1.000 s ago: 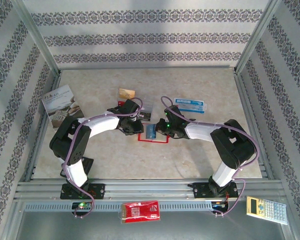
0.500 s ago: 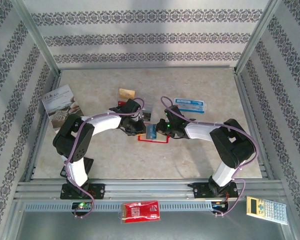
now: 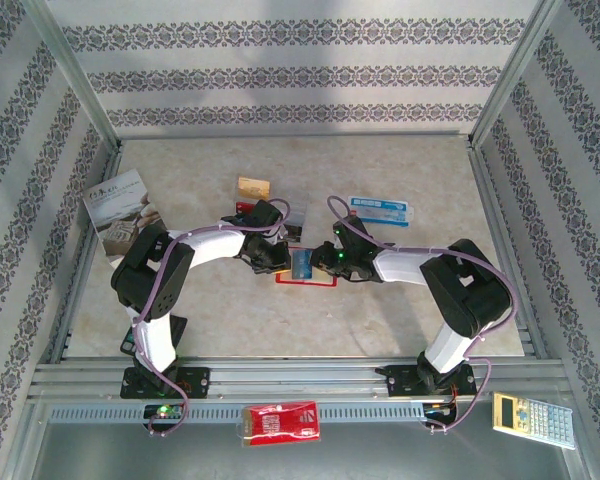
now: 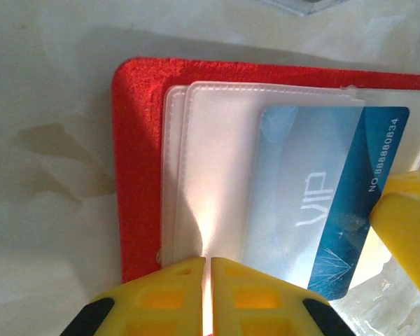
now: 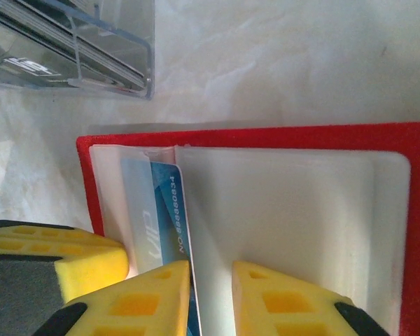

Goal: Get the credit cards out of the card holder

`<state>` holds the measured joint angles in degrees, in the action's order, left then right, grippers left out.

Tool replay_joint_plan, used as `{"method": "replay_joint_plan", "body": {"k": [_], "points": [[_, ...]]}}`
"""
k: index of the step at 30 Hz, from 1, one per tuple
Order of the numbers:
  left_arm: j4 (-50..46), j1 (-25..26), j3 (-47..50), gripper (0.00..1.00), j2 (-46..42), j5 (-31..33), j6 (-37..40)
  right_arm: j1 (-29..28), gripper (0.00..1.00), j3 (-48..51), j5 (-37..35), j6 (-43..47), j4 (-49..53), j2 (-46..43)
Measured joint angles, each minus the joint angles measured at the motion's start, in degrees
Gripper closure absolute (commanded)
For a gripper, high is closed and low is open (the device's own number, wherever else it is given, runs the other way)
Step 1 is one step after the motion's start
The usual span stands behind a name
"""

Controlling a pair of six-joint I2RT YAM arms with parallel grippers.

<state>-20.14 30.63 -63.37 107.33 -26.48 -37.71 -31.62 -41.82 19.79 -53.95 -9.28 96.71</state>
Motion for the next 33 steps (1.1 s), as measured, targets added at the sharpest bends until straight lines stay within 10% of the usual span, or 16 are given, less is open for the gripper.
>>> {"method": "replay_joint_plan", "body": {"k": [33], "points": [[0.6,0.0,0.3,0.79,-0.6,0.4,-0.2,-1.6,1.0,1.7,-0.4,1.2,-0.2,-3.7]]}}
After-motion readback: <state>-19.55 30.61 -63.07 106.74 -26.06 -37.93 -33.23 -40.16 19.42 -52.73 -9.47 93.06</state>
